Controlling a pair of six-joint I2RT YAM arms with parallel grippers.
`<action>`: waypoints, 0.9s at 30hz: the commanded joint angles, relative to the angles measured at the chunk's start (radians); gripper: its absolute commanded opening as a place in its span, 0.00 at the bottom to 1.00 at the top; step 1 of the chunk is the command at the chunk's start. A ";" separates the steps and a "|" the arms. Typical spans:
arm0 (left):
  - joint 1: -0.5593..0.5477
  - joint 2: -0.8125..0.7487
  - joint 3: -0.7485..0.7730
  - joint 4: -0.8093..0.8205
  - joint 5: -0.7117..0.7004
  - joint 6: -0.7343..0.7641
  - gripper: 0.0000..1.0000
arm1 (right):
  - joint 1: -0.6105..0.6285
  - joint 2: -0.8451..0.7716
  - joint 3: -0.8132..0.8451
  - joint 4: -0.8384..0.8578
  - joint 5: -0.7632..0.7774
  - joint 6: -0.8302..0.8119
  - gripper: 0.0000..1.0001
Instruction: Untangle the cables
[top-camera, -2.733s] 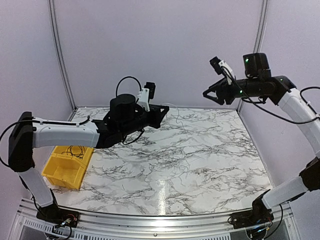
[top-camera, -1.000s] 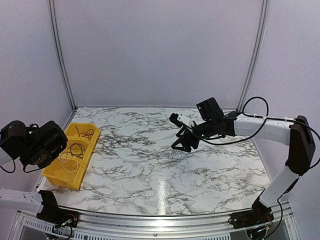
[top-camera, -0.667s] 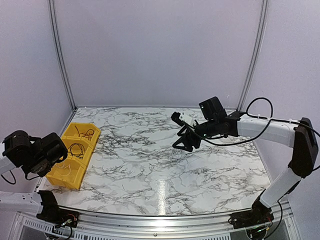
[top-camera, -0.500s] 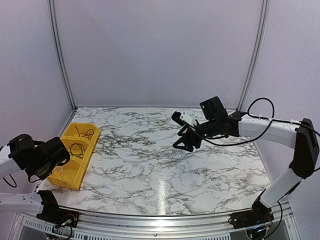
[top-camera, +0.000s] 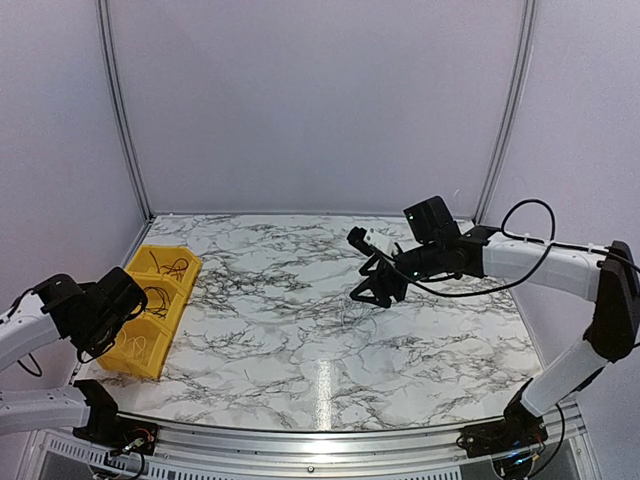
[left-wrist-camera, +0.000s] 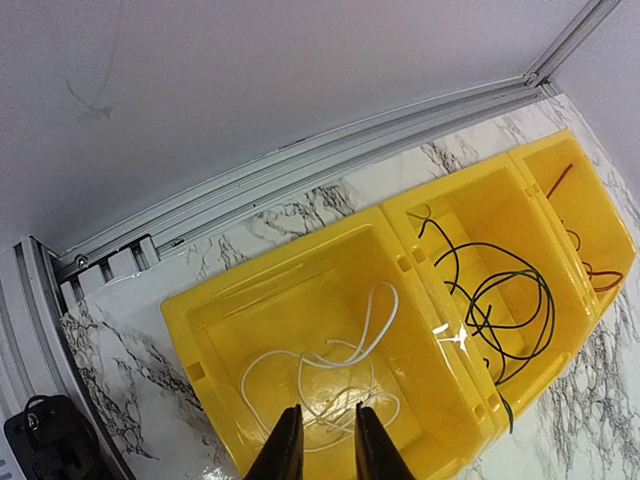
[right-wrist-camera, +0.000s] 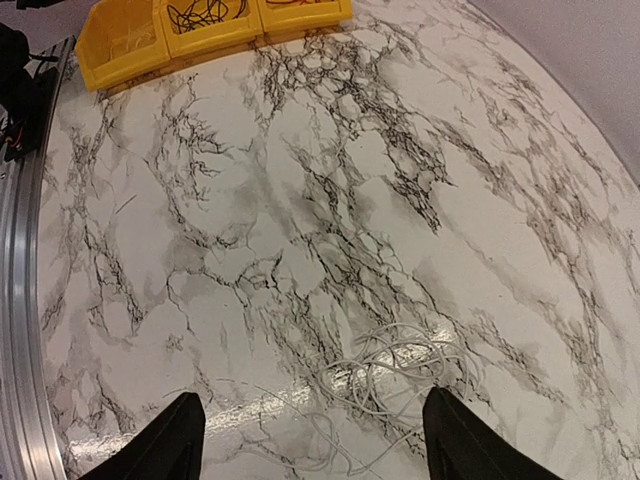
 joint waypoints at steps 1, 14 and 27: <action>0.072 0.029 -0.017 0.096 0.028 0.139 0.23 | 0.009 -0.041 -0.005 -0.014 0.005 -0.020 0.75; 0.108 0.176 0.264 0.320 0.070 0.734 0.51 | -0.108 -0.103 -0.006 -0.114 -0.023 -0.077 0.72; -0.124 0.576 0.493 0.753 0.408 1.205 0.58 | -0.144 -0.158 -0.078 -0.300 0.019 -0.479 0.52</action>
